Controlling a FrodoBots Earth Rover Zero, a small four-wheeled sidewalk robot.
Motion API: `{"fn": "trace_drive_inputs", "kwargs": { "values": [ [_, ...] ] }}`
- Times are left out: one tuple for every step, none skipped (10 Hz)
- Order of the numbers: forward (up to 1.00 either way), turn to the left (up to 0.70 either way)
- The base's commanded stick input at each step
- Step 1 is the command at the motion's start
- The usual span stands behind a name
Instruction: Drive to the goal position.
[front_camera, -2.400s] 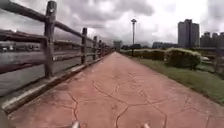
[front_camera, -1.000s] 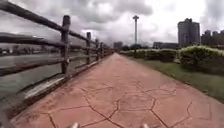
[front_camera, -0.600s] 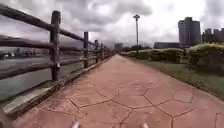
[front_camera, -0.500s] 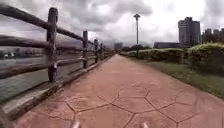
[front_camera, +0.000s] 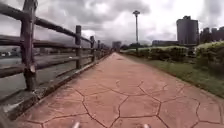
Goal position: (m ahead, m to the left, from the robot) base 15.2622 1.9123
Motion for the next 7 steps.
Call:
{"fn": "trace_drive_inputs", "kwargs": {
  "values": [
    [1.0,0.0],
    [1.0,0.0],
    [1.0,0.0],
    [1.0,0.0],
    [1.0,0.0],
    [1.0,0.0],
    [1.0,0.0]
  ]
}}
